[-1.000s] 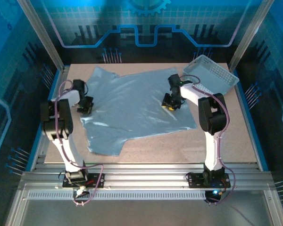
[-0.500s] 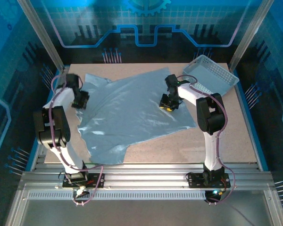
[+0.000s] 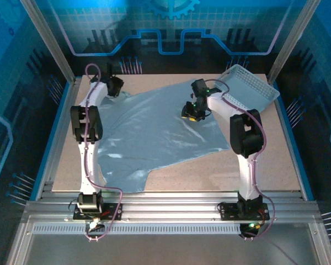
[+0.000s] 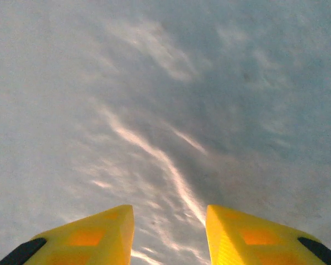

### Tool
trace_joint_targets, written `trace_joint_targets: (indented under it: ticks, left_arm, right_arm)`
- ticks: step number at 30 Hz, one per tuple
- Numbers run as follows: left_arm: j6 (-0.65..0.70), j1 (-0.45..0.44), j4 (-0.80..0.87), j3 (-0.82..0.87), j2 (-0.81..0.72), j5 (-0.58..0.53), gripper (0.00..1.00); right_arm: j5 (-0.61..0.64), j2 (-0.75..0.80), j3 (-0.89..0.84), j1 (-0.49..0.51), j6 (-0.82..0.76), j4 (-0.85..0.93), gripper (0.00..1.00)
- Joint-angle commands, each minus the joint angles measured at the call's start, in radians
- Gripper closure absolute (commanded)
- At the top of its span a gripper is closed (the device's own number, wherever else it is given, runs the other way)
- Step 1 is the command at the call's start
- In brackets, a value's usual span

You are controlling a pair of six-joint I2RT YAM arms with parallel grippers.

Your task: Fold and stack the t-shirts

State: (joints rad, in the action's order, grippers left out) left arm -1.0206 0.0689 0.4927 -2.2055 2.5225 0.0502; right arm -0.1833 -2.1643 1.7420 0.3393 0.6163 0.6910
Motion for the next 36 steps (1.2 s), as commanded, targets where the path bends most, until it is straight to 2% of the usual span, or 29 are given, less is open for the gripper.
trace_joint_targets:
  ticks: [1,6,9,12,15,18,22,24,31,36]
  left_arm:
    - [0.019,0.003,0.003,-0.035,0.024,0.0,0.66]
    - [0.014,-0.003,0.064,0.039,0.009,-0.027,0.57]
    - [0.002,-0.008,0.089,0.095,-0.026,-0.031,0.59]
    - [-0.017,-0.014,0.272,0.037,-0.036,-0.084,0.64]
    - [-0.074,-0.017,0.367,0.065,-0.088,-0.142,0.64]
    - [-0.085,-0.019,0.346,0.117,-0.143,-0.136,0.62]
    - [-0.099,-0.02,0.472,0.034,-0.166,-0.131,0.6]
    - [-0.093,-0.022,0.527,-0.034,-0.162,-0.176,0.57]
    - [-0.002,-0.013,0.389,-0.161,-0.068,-0.29,0.61]
    - [0.028,0.01,0.332,-0.249,0.058,-0.199,0.59]
  right_arm:
    - [-0.049,-0.063,0.068,-0.002,-0.013,0.034,0.6]
    - [-0.059,-0.093,0.112,-0.008,-0.012,0.048,0.6]
    - [-0.061,-0.106,0.129,-0.014,-0.012,0.056,0.6]
    - [-0.059,-0.11,0.134,-0.019,-0.011,0.059,0.6]
    - [-0.057,-0.105,0.128,-0.022,-0.011,0.058,0.6]
    - [-0.055,-0.103,0.125,-0.023,-0.015,0.056,0.6]
    - [-0.053,-0.1,0.106,-0.029,-0.015,0.053,0.6]
    - [-0.054,-0.093,0.095,-0.034,-0.011,0.045,0.6]
    - [-0.063,-0.089,0.085,-0.036,-0.014,0.039,0.6]
    - [-0.064,-0.068,0.064,-0.036,-0.018,0.038,0.6]
